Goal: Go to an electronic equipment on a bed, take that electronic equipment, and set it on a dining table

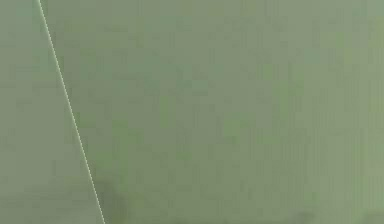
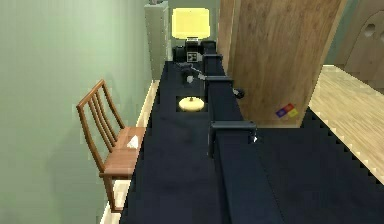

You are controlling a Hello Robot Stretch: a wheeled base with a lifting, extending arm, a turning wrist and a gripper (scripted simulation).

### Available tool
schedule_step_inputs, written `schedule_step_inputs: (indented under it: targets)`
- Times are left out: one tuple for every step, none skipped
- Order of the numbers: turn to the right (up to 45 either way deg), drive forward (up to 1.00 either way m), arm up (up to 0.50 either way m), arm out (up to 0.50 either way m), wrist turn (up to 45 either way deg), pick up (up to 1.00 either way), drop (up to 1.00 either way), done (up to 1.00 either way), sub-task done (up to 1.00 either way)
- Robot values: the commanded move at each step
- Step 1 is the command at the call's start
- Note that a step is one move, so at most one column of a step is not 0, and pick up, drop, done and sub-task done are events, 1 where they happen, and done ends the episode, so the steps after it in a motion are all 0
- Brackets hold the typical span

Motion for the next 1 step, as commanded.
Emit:
schedule_step_inputs:
  targets:
    - [0.0,0.0,0.02,0.0,0.0,0.0,0.0,0.0,0.0]
